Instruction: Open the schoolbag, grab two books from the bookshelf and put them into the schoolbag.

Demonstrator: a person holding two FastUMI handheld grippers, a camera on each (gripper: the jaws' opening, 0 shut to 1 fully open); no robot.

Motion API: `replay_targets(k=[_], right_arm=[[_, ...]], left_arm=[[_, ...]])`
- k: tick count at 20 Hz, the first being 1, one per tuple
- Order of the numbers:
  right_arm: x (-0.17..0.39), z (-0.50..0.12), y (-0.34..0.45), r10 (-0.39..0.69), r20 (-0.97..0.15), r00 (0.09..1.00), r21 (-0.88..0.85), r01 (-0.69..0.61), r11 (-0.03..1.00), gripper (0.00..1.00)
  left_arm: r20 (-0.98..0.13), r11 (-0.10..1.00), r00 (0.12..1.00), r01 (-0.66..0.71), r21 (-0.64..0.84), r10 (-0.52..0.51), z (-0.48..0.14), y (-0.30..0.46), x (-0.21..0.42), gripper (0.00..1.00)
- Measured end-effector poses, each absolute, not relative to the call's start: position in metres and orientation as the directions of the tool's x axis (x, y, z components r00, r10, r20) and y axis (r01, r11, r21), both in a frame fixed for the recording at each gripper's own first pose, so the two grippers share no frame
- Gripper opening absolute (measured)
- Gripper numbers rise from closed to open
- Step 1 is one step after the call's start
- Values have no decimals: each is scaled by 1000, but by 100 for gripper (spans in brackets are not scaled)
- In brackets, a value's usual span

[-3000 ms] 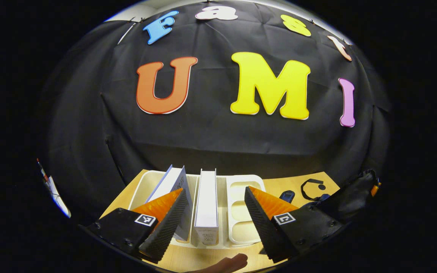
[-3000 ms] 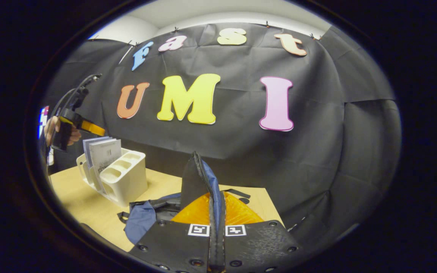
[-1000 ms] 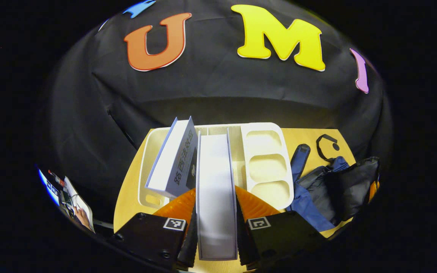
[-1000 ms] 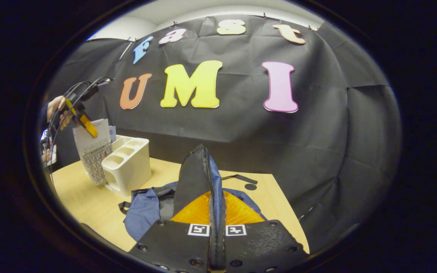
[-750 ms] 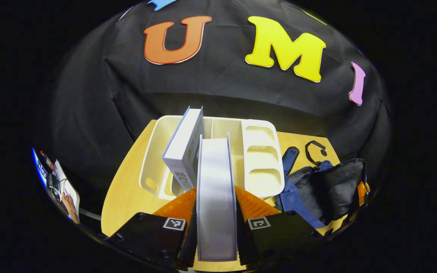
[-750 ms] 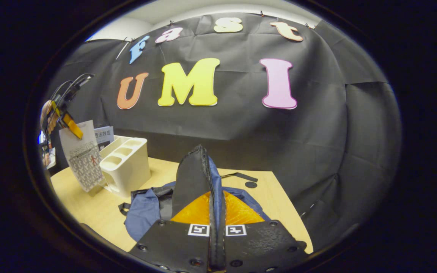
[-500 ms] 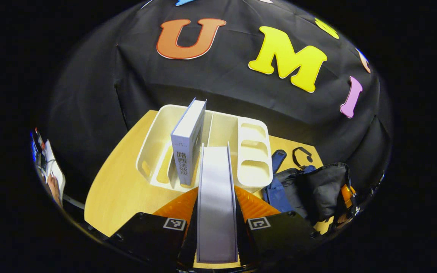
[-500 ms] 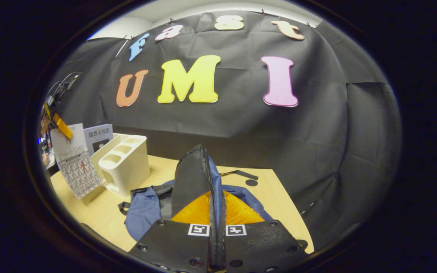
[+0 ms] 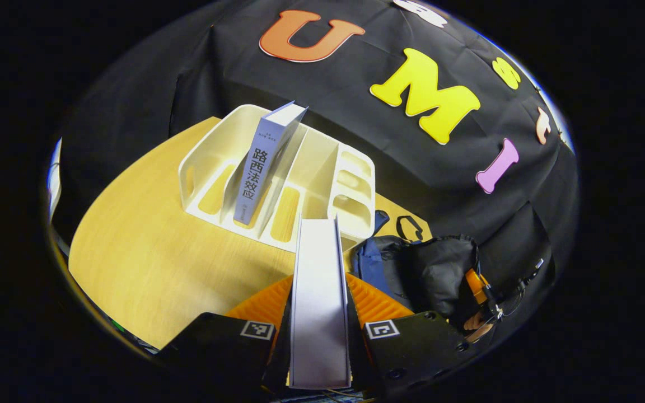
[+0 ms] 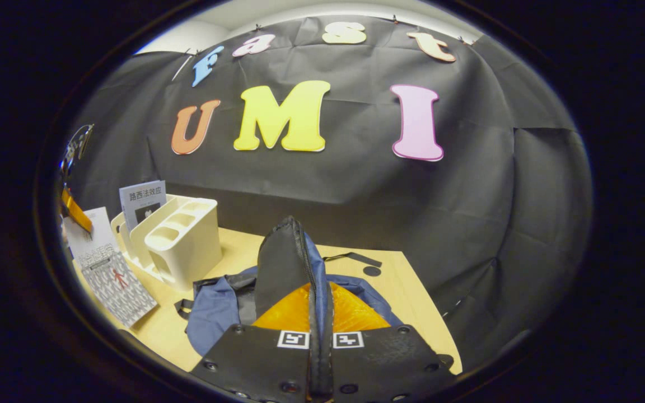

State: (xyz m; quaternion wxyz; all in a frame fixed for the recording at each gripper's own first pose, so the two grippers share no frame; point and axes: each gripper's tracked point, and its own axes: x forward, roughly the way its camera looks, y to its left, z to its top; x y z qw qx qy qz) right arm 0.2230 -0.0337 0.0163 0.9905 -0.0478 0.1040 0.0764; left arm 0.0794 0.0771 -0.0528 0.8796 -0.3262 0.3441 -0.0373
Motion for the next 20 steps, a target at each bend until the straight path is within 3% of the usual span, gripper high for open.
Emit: replay_targets(k=[3,9,12,13,20], right_arm=[[220,29,-29,150,-192,970,-117,-174,978,1],[222,43,-37,144,-189,971,-138,-171,975,1],[226,58,-35,139,-184,973,-165,-170,972,1],[226,63,-35,138,-176,975,-169,-168,971,1],[222,86,-18,130,-141,981,-230,-160,960,0]], left_arm=[[-535,720,774,-153,-677,-338,-55,59,78,41],[-418,612,832,-124,-781,-364,-37,45,82,45],[-349,530,872,-126,-838,-344,-37,38,91,45],[-315,502,890,-117,-857,-330,-35,36,97,49],[-208,381,928,-80,-921,-308,-27,-3,123,45]])
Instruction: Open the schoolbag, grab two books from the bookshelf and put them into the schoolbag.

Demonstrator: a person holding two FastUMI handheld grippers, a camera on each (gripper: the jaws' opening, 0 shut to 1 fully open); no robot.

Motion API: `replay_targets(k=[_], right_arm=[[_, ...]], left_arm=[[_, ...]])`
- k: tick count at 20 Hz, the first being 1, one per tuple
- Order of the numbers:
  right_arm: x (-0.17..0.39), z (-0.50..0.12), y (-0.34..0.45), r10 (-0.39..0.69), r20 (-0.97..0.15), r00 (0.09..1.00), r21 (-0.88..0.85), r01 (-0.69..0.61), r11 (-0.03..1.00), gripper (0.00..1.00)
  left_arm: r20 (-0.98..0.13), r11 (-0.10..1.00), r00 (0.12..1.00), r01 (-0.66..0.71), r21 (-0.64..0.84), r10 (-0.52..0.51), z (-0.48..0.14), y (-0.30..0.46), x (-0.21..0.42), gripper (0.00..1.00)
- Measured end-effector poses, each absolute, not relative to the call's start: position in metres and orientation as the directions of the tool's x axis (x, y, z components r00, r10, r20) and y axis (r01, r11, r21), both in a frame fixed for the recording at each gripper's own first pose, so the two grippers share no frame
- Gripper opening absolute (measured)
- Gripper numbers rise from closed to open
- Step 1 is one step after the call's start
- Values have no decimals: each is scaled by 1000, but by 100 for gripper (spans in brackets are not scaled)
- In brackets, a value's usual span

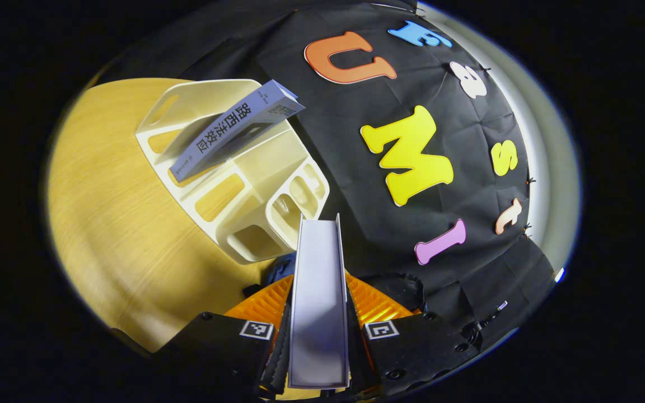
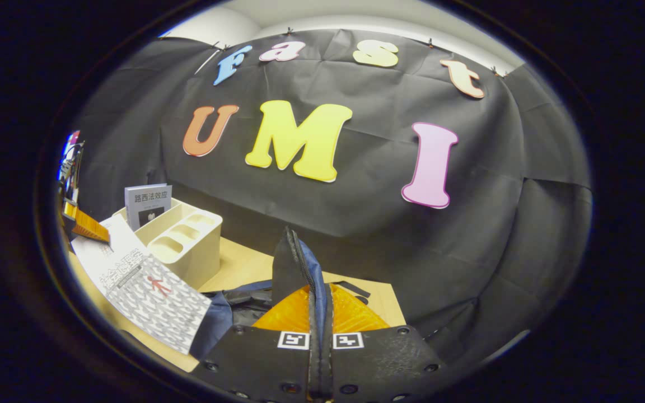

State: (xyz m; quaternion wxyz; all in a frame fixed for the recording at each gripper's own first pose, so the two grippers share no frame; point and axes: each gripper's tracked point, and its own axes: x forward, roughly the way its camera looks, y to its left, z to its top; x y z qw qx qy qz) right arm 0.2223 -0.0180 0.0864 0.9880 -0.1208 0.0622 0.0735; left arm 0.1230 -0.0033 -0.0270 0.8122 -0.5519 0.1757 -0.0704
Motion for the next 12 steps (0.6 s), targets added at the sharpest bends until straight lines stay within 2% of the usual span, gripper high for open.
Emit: replay_targets(k=[3,5,6,7,12], right_arm=[[224,93,-16,124,-125,984,-237,-151,960,1],[224,94,-12,130,-115,985,-242,-154,958,1],[224,95,-11,133,-112,985,-242,-157,958,0],[224,97,-12,135,-107,985,-242,-157,957,1],[221,99,-9,166,-88,982,-225,-182,957,1]], left_arm=[[-235,411,941,-118,-904,-245,-34,-16,146,45],[-245,422,938,-125,-898,-243,-39,-36,160,45],[-248,405,930,-124,-906,-270,-42,-52,167,50],[-249,391,921,-119,-913,-301,-45,-66,172,45],[-257,350,881,-114,-930,-397,-63,-137,190,45]])
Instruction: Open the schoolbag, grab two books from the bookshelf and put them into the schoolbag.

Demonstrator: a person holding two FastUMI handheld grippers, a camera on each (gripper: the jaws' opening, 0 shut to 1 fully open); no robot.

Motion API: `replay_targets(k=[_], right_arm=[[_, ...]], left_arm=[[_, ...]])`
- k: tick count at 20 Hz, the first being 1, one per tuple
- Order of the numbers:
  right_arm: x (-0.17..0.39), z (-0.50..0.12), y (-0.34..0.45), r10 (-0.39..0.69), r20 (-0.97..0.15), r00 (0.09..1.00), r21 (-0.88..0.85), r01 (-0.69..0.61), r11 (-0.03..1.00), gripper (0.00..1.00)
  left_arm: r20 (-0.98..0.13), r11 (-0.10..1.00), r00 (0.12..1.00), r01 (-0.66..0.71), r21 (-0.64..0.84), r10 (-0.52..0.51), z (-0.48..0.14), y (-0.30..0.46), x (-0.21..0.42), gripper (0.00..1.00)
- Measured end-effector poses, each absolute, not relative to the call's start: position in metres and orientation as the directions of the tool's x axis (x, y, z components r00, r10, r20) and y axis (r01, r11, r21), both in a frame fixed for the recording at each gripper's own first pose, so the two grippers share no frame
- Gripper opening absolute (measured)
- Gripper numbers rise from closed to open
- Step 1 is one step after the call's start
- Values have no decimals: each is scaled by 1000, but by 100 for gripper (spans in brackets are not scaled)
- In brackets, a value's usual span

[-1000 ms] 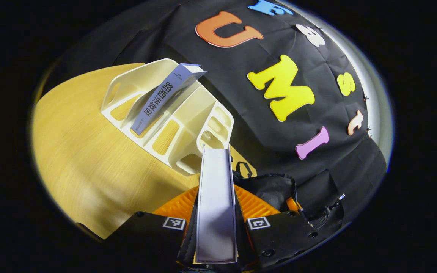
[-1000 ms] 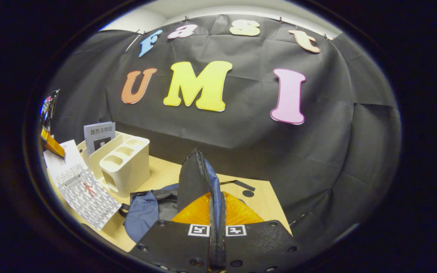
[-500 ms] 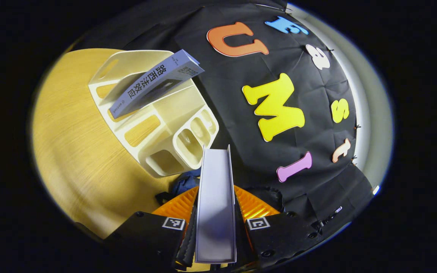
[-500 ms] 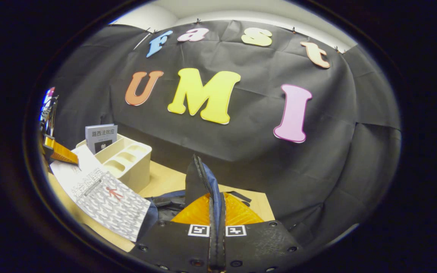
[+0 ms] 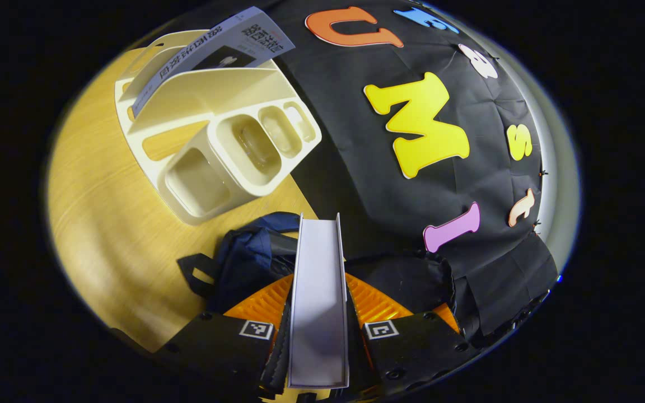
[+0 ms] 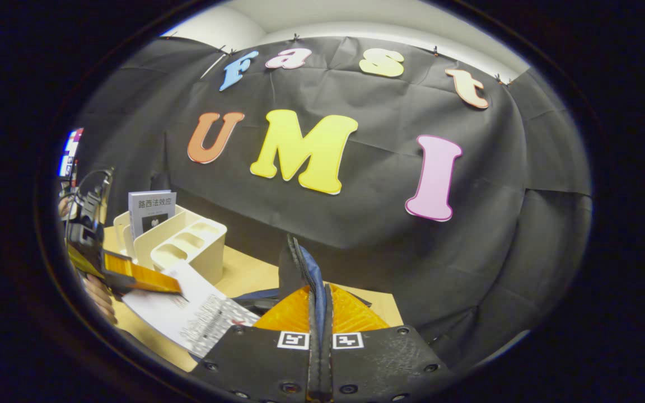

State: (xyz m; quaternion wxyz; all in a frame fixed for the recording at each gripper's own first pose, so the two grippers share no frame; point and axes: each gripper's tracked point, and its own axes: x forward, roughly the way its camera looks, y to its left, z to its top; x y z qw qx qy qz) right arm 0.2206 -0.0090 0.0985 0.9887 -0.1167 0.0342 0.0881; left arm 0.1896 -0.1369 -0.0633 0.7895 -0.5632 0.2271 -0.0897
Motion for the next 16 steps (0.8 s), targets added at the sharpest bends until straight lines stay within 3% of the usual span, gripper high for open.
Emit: replay_targets(k=[5,13,16], right_arm=[[217,95,-18,193,-77,978,-195,-205,959,0],[202,88,-26,223,-26,974,-187,-224,956,0],[191,85,-17,245,-6,969,-205,-241,949,0]], left_arm=[[-291,376,859,-127,-918,-420,-89,-184,210,45],[-278,372,901,-145,-917,-333,-143,-232,217,46],[-270,435,914,-119,-892,-302,-147,-244,220,46]])
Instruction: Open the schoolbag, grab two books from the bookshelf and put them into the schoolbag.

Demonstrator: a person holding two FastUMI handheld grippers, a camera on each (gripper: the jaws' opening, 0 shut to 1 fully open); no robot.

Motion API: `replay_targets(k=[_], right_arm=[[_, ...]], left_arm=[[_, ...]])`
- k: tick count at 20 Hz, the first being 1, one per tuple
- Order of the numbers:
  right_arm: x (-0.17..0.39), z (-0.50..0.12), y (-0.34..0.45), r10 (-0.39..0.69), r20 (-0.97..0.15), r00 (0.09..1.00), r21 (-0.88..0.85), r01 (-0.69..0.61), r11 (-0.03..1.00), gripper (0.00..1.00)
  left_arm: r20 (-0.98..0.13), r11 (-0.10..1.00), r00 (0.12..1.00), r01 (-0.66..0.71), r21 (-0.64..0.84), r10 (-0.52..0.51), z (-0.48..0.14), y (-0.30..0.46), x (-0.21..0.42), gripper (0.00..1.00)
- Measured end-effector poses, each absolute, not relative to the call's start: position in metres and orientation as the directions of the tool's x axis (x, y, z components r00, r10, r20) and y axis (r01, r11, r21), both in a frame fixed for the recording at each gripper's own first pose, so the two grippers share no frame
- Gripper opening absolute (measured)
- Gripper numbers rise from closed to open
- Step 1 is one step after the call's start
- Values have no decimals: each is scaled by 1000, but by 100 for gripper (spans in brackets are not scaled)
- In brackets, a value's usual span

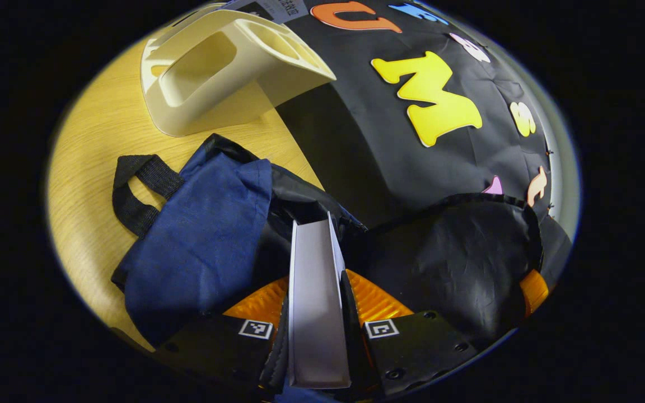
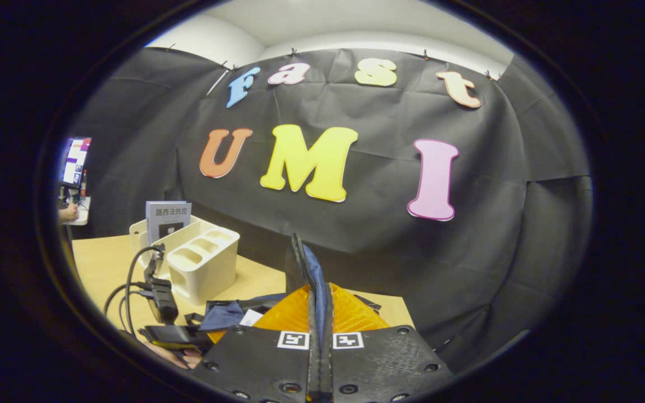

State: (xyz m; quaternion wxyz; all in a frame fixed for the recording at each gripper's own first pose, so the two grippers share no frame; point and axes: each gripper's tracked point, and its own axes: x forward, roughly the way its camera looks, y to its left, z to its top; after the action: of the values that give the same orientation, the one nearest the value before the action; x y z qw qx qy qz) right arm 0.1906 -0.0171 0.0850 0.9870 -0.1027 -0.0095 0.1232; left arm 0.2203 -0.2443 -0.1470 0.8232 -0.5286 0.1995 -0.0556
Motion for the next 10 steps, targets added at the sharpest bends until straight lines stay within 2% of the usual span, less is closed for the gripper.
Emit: replay_targets(k=[6,8,9,10], right_arm=[[180,71,2,265,-2,964,-189,-261,947,1],[180,64,-2,242,-12,970,-184,-240,953,1],[181,59,-5,226,-17,974,-181,-226,957,1],[180,56,-6,215,-24,976,-174,-216,961,0]], left_arm=[[-271,428,919,-130,-894,-287,-159,-251,223,47],[-341,448,892,-184,-875,-298,-172,-249,222,53],[-338,437,887,-181,-881,-314,-170,-249,219,62],[-342,440,878,-175,-881,-336,-168,-251,218,64]])
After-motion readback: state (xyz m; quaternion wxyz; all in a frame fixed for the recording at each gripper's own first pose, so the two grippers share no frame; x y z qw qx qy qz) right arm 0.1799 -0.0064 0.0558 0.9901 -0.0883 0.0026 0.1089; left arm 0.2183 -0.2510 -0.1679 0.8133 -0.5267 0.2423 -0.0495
